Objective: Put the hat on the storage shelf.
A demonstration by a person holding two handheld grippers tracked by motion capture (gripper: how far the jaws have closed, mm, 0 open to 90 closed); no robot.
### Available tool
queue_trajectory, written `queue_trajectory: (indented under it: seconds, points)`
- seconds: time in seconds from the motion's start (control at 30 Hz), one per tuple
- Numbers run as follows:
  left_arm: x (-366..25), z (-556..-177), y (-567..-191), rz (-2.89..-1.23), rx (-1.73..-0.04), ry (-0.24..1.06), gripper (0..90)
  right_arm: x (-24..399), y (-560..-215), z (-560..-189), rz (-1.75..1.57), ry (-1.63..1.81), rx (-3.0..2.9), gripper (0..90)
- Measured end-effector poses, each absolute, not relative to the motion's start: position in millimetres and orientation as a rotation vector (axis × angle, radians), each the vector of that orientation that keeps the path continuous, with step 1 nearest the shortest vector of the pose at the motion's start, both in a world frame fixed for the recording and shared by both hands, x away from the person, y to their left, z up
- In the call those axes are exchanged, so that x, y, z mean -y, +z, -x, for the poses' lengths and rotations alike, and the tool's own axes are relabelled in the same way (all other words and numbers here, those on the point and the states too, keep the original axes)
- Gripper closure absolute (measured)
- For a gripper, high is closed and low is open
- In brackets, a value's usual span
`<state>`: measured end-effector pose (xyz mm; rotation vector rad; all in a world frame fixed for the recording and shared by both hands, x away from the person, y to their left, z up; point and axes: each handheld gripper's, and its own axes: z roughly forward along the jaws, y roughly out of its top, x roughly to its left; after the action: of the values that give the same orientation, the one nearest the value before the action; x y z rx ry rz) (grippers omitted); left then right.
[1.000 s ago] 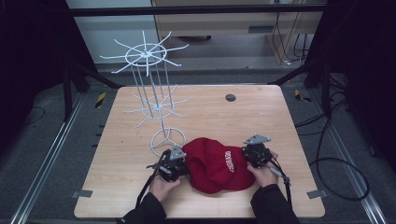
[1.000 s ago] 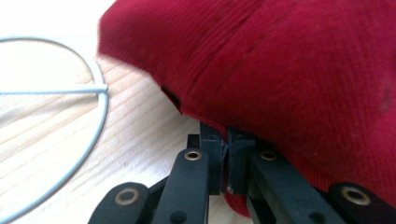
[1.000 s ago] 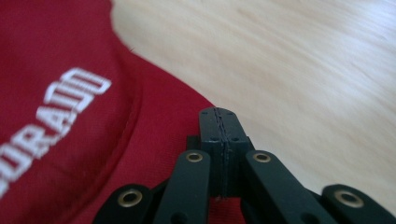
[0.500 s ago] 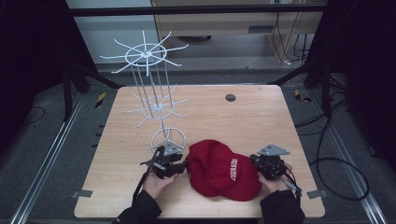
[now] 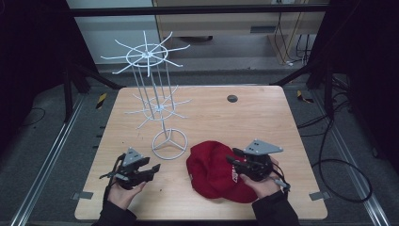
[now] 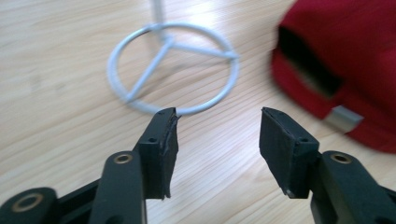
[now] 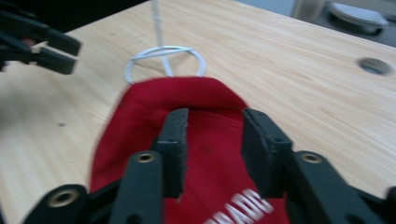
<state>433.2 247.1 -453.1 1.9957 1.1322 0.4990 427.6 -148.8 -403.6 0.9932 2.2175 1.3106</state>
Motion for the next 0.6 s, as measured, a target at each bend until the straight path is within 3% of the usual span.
queue_trajectory:
  seconds: [0.33, 0.53, 0.6]
  points:
    - [-289, -432, -459, -1.882, -1.257, 0.565, 38.1, 95, -410, -434, -0.931, 1.256, -2.317, 35.1]
    - [-295, -434, -459, -1.87, -1.274, 0.587, 35.6, 79, -428, -438, -0.953, 1.207, -2.337, 33.0]
    - [-296, -436, -461, -1.875, -1.285, 0.584, 34.6, 74, -438, -443, -0.979, 1.166, -2.343, 37.5]
